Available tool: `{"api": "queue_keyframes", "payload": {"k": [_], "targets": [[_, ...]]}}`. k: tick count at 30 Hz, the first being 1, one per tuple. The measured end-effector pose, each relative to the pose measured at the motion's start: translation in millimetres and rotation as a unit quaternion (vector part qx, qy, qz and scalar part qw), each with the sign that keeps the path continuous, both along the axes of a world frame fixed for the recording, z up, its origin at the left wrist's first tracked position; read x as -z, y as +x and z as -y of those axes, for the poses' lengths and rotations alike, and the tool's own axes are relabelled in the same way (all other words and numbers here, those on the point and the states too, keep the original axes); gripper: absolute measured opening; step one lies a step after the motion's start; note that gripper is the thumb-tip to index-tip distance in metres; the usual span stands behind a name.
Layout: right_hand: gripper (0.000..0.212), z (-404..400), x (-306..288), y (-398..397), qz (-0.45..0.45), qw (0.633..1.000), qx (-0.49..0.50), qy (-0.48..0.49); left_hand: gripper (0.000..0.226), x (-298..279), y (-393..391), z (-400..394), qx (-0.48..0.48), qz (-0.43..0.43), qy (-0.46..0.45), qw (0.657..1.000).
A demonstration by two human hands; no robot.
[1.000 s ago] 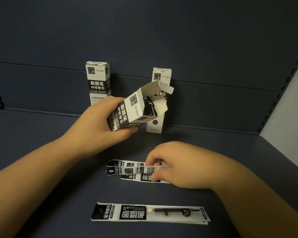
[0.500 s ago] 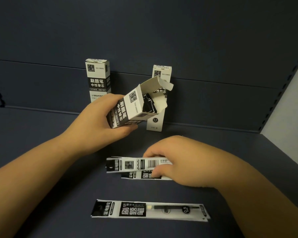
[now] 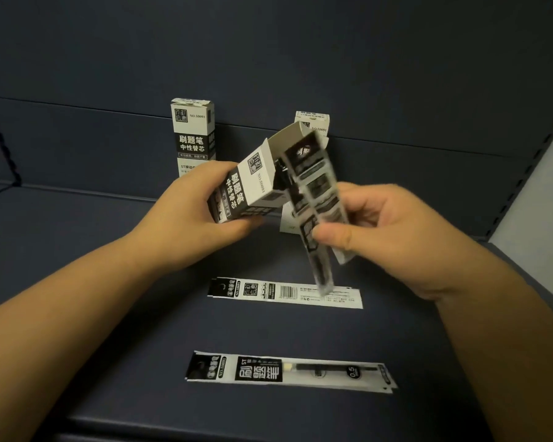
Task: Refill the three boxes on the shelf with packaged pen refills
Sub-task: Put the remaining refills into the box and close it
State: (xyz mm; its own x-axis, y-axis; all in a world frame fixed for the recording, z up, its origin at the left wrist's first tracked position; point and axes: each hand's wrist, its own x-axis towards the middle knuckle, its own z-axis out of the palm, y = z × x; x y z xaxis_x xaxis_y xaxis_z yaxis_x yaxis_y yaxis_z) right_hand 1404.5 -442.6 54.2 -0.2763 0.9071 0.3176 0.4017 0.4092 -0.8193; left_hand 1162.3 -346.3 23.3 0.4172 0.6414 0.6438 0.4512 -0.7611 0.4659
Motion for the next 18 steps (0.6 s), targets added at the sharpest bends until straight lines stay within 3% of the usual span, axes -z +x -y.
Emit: {"api": "queue_keyframes", "payload": {"k": [4,7,10,18], "targets": [[0.021,1.1,-2.5,0.0,-0.159,0.987,-0.028,-0.026,0.050,-0.6,-0.1,0.3,-0.004,-0.005,0.005,1.000],[0.031,0.6,-4.4,0.3,-0.227,0.971,-0.020,-0.072,0.050,-0.5,0.3,-0.8,-0.002,-0.007,0.006,1.000],[0.039,-1.3,-5.1,-0.8,-0.246,0.965,0.011,-0.089,0.049,-1.0,1.4,0.1,0.002,-0.009,0.002,1.000],[0.024,-2.0,-6.8,1.0,-0.255,0.958,0.052,-0.119,0.052,-3.1,-3.1,1.4,0.001,-0.020,0.003,1.000]]}}
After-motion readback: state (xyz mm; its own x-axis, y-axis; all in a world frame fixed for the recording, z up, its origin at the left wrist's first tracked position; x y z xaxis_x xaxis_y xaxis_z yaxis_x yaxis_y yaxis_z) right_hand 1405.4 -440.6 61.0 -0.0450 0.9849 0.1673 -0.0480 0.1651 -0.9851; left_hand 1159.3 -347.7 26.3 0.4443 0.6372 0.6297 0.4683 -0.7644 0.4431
